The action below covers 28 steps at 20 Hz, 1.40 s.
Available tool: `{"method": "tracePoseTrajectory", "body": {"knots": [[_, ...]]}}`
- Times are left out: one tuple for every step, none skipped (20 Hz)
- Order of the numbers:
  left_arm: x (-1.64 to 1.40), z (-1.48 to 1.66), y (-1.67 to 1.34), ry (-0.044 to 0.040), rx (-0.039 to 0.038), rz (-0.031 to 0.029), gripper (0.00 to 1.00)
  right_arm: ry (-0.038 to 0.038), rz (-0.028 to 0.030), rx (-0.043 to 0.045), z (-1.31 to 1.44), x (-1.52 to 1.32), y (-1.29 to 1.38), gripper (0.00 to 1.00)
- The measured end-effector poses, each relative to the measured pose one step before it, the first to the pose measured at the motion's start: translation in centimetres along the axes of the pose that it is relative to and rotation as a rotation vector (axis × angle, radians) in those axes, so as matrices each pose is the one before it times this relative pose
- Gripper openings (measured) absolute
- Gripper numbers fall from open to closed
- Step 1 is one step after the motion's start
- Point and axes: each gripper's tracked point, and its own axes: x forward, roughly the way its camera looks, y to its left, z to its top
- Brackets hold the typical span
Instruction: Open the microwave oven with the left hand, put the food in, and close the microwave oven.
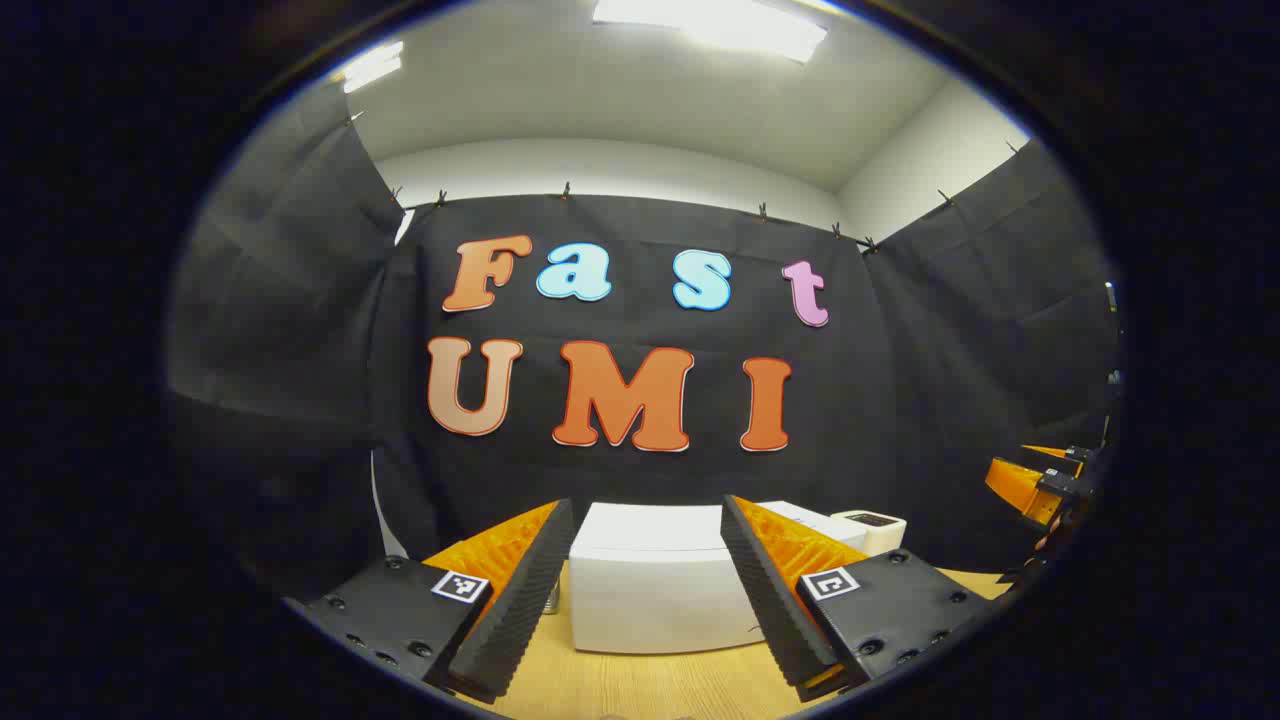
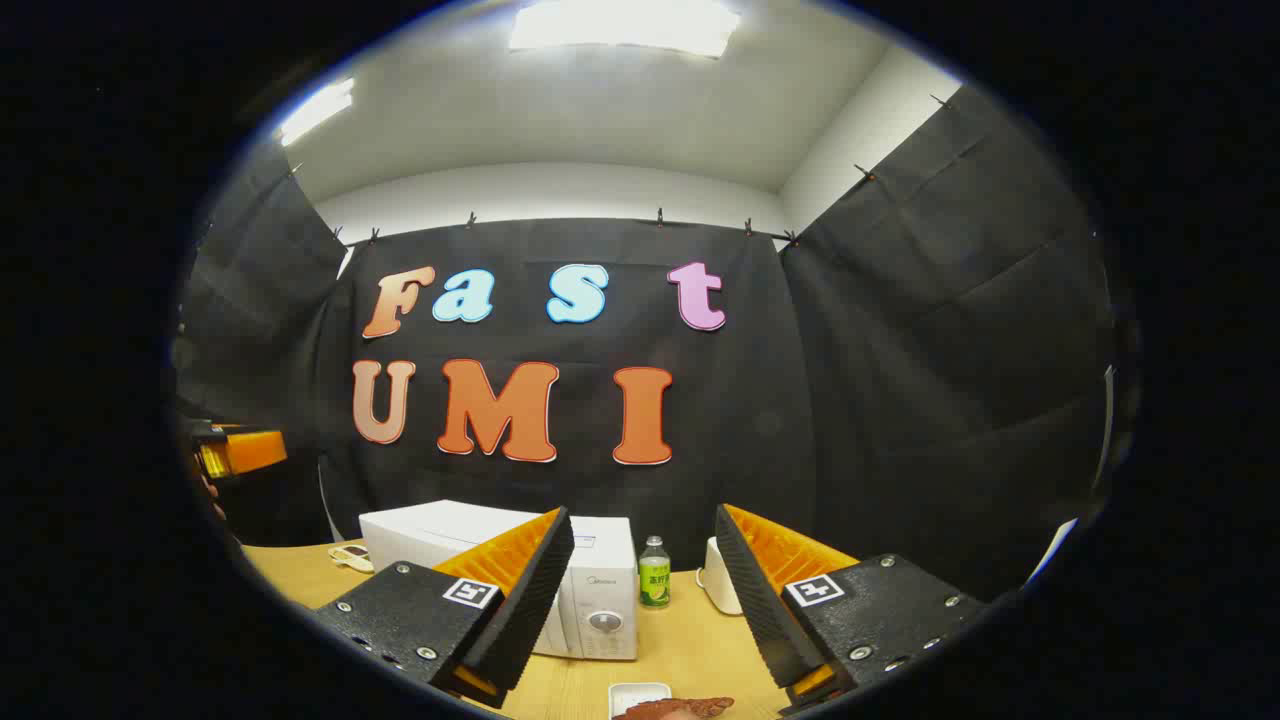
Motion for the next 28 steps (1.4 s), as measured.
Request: {"method": "tracePoseTrajectory", "body": {"knots": [[0.228, -0.107, -0.102, 0.00024, 0.00494, -0.00278, 0.94, 0.00219, 0.00916, -0.00058, -0.026, 0.066, 0.158, 0.89], [0.074, -0.022, -0.244, -0.00373, 0.00756, -0.00293, 0.94, -0.00141, 0.00260, -0.00643, 0.012, 0.053, 0.012, 0.89], [0.045, 0.050, -0.199, -0.00472, 0.00406, -0.00078, 0.94, -0.00494, -0.00281, -0.00691, 0.093, 0.211, -0.155, 0.89], [0.098, -0.107, -0.253, -0.00187, -0.00097, -0.00263, 0.94, -0.00353, -0.00075, -0.00431, 0.105, 0.078, -0.109, 0.89], [0.265, -0.082, -0.411, 0.00143, -0.00224, -0.00596, 0.94, -0.00066, 0.00072, -0.00209, 0.056, -0.018, -0.042, 0.89], [0.172, -0.162, -0.310, 0.00262, -0.00297, -0.00384, 0.94, 0.00295, 0.00051, 0.00099, -0.103, 0.041, -0.109, 0.89], [0.173, -0.156, -0.271, 0.00573, -0.00070, -0.00326, 0.94, 0.00324, -0.00011, 0.00235, -0.192, 0.057, -0.116, 0.89], [0.214, -0.184, -0.088, 0.00444, -0.00113, 0.00051, 0.98, 0.00186, -0.00237, 0.00403, -0.119, 0.004, -0.277, 0.89], [0.125, -0.162, -0.049, 0.00693, -0.00245, 0.00142, 0.98, 0.00353, -0.00369, 0.00338, -0.091, 0.042, -0.266, 0.89], [0.105, -0.260, -0.159, 0.00717, -0.00402, 0.00079, 0.94, 0.00156, -0.00187, 0.00284, -0.099, 0.052, -0.263, 0.89], [0.107, -0.217, -0.163, 0.00589, -0.00685, -0.00018, 0.94, 0.00421, -0.00179, -0.00021, -0.195, 0.019, -0.258, 0.89], [0.166, -0.133, -0.184, 0.00323, -0.00914, -0.00374, 0.94, 0.00670, -0.00321, 0.00008, -0.308, 0.105, -0.268, 0.89], [0.087, -0.076, -0.248, 0.00222, -0.00770, -0.00464, 0.98, 0.00357, -0.00391, 0.00393, -0.081, 0.098, -0.188, 0.89], [0.016, 0.055, -0.041, -0.00145, -0.00452, -0.00117, 0.94, -0.00208, -0.00170, 0.00512, 0.105, 0.026, -0.235, 0.89], [0.057, 0.057, -0.114, -0.00144, -0.00013, 0.00005, 0.94, -0.00170, 0.00157, 0.00097, 0.072, -0.014, -0.140, 0.89], [0.095, 0.073, -0.100, -0.00277, 0.00118, 0.00260, 0.94, 0.00030, -0.00097, -0.00317, 0.006, 0.007, -0.183, 0.89], [0.123, 0.034, -0.081, -0.00127, 0.00057, -0.00001, 0.94, -0.00082, -0.00228, -0.00429, -0.027, 0.042, -0.087, 0.90], [0.004, 0.020, -0.170, -0.00174, -0.00188, -0.00237, 0.94, -0.00269, -0.00281, -0.00432, 0.014, -0.020, -0.128, 0.90], [0.111, 0.084, -0.309, -0.00106, -0.00286, -0.00652, 0.94, -0.00271, -0.00181, -0.00420, -0.006, -0.030, -0.204, 0.90], [0.000, -0.050, -0.485, -0.00028, -0.00396, -0.00712, 0.94, -0.00136, -0.00165, -0.00404, 0.033, -0.104, -0.145, 0.90], [0.098, -0.068, -0.505, 0.00143, -0.00248, -0.00944, 0.94, -0.00174, -0.00079, -0.00351, -0.013, -0.109, -0.125, 0.90], [0.050, -0.221, -0.516, 0.00220, 0.00010, -0.00895, 0.94, 0.00017, -0.00172, -0.00308, -0.051, -0.076, -0.238, 0.90], [0.212, -0.208, -0.562, 0.00298, 0.00414, -0.00657, 0.94, 0.00234, -0.00241, -0.00127, -0.331, -0.008, -0.336, 0.91], [0.167, -0.205, -0.489, 0.00186, 0.00625, -0.00404, 0.94, 0.00259, -0.00231, -0.00002, -0.262, -0.002, -0.284, 0.91], [0.188, -0.111, -0.519, 0.00192, 0.00685, -0.00213, 0.94, 0.00476, -0.00420, 0.00079, -0.206, 0.007, -0.388, 0.93], [0.189, -0.342, -0.534, 0.00154, 0.00627, -0.00141, 0.94, 0.00534, -0.00412, 0.00127, -0.196, -0.001, -0.382, 0.93], [0.313, -0.330, -0.663, 0.00236, 0.00176, -0.00258, 0.94, 0.00612, -0.00675, 0.00108, -0.373, -0.158, -0.583, 0.93], [0.393, -0.542, -0.723, 0.00877, -0.00302, -0.00678, 0.94, 0.00694, -0.00774, 0.00008, -0.224, -0.003, -0.585, 0.93]]}}
